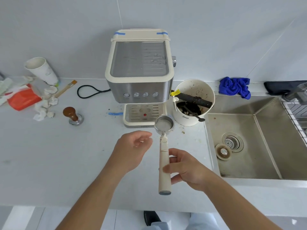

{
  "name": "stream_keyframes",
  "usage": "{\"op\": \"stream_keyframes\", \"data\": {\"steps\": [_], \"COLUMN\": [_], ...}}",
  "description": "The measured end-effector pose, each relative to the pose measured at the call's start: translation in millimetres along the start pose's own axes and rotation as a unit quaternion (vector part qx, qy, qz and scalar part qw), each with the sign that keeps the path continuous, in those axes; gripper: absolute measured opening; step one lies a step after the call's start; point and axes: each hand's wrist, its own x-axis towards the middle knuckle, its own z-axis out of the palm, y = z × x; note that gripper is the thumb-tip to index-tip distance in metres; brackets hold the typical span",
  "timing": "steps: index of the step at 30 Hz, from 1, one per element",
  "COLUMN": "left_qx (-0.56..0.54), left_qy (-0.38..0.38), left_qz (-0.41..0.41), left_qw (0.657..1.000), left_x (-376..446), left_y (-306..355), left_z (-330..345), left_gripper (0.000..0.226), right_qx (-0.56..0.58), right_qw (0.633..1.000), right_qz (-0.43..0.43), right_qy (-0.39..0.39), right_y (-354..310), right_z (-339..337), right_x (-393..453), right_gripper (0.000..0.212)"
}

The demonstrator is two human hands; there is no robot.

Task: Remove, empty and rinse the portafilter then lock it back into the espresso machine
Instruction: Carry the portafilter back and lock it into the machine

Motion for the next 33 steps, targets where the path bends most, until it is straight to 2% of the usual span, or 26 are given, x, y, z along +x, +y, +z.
{"op": "stream_keyframes", "data": {"steps": [4,8,10,13,16,19,22,27,30,33], "left_qx": [0.057,0.143,0.153,0.156,0.184,0.213,0.254,0.302,0.346,0.358], "left_qy": [0.083,0.161,0.168,0.138,0.097,0.051,-0.002,-0.057,-0.052,-0.033], "left_qz": [0.115,0.282,0.353,0.412,0.419,0.381,0.350,0.328,0.343,0.353], "left_qw": [0.988,0.935,0.908,0.887,0.884,0.898,0.902,0.893,0.872,0.864], "left_x": [8,28,43,67,92,116,139,164,167,169], "left_y": [3,26,43,71,94,105,110,112,107,104], "left_z": [-45,-82,-96,-108,-112,-108,-105,-97,-92,-92], "left_gripper": [0.016,0.016,0.017,0.018,0.020,0.026,0.041,0.065,0.066,0.062], "right_qx": [0.013,0.026,0.023,0.015,0.010,0.009,0.019,0.027,0.022,0.025], "right_qw": [1.000,0.999,0.999,0.999,0.999,0.999,0.998,0.999,0.998,0.998], "right_qz": [-0.001,0.000,0.000,0.003,0.005,0.003,0.002,-0.006,-0.015,-0.022], "right_qy": [0.017,0.030,0.031,0.035,0.045,0.051,0.051,0.047,0.048,0.046], "right_y": [3,-2,-7,-15,-22,-29,-34,-42,-47,-54], "right_z": [15,24,25,27,29,30,31,32,34,34], "right_x": [14,29,37,49,60,70,76,84,89,93], "right_gripper": [0.050,0.045,0.044,0.046,0.048,0.045,0.037,0.038,0.035,0.039]}}
